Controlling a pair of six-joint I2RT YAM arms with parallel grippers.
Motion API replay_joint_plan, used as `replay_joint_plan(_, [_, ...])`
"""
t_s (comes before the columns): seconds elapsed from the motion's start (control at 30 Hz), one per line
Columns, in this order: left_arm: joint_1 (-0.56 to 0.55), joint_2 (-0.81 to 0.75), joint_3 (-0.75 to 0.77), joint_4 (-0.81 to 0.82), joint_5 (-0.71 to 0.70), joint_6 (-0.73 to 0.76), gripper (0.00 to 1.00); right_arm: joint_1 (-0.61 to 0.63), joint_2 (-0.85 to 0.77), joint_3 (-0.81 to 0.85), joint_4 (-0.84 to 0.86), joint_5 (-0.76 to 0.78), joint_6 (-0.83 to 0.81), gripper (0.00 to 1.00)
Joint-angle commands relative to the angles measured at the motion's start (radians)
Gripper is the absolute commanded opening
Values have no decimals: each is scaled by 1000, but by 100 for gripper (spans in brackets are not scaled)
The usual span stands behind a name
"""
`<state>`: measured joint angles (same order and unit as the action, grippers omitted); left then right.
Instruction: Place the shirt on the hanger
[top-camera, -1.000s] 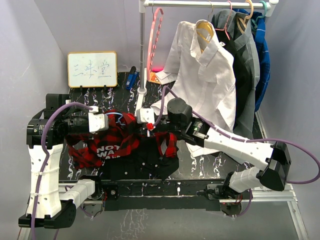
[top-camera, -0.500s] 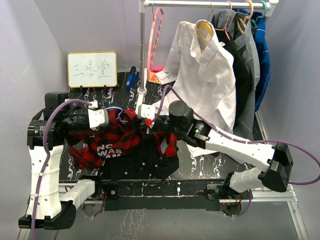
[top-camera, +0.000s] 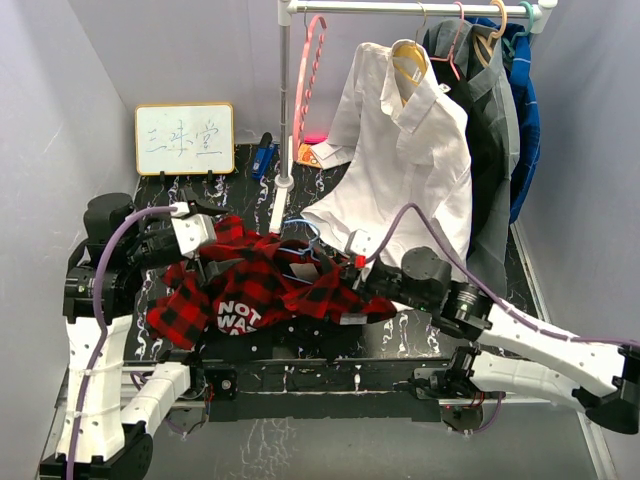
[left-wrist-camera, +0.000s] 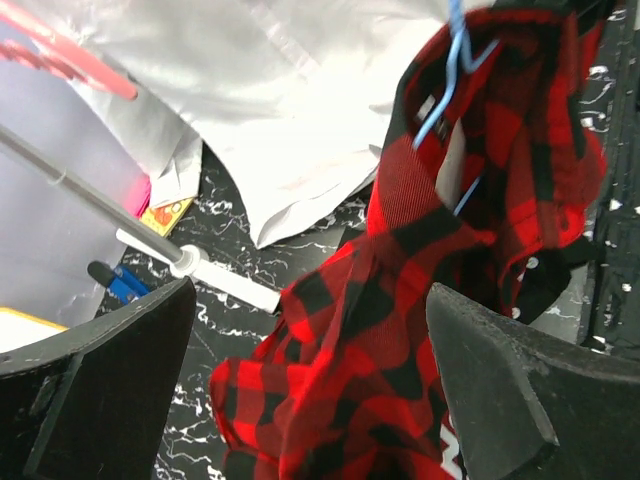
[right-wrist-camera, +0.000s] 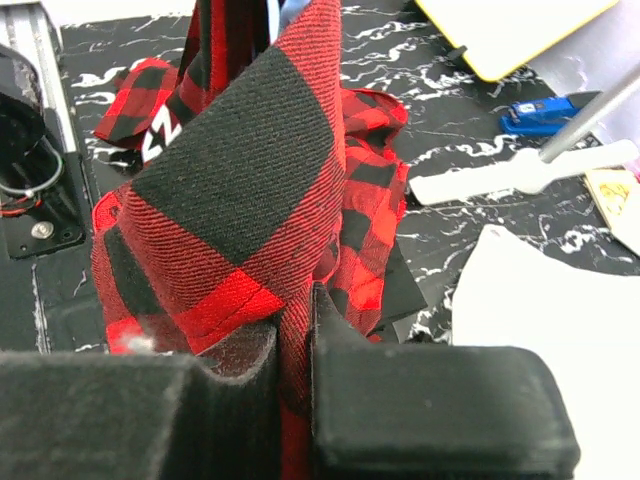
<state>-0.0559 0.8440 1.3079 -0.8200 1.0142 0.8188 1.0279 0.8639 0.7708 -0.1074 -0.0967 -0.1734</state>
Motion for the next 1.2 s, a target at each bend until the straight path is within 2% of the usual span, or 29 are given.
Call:
replay_joint_plan(0.0, [-2, 23, -50, 34, -113, 9, 98, 3, -117, 23, -20, 128, 66, 0])
replay_joint_plan(0.1, [-1, 41, -94, 87, -245, -34, 98, 3, -152, 63, -103, 187, 79, 0])
replay_joint_plan(0.2, [-1, 70, -77, 158, -368, -206, 98, 3, -116, 157, -245, 366, 172, 0])
replay_joint_plan(0.3, [-1, 120, 2, 128, -452, -333, 98, 3, -75, 240, -362, 488, 254, 0])
replay_joint_plan(0.4, [-1, 145, 37, 144, -567, -447, 98, 3, -75, 280, -401, 596, 328, 0])
replay_joint_plan(0.5, [-1, 206, 102, 84, -655, -476, 98, 2, -75, 380, -448, 728, 376, 0])
replay_joint_plan(0.6, [-1, 233, 150, 46, -697, -482, 98, 3, -49, 553, -526, 829, 345, 0])
replay_joint_plan(0.77, [-1, 188, 133, 90, -704, -499, 98, 3, 34, 870, -570, 994, 166, 0])
replay_joint_plan(0.93, [-2, 214, 133, 91, -720, -500, 98, 3, 177, 1154, -544, 1004, -42, 0])
replay_joint_plan(1.03, [-1, 223, 143, 94, -722, -508, 98, 3, 284, 1360, -605, 955, -96, 0])
replay_joint_plan(1.1, [-1, 227, 152, 95, -721, -517, 98, 3, 327, 1387, -643, 910, -89, 0])
replay_joint_plan(1.17, [-2, 230, 153, 98, -718, -525, 98, 2, 329, 1317, -668, 861, -46, 0])
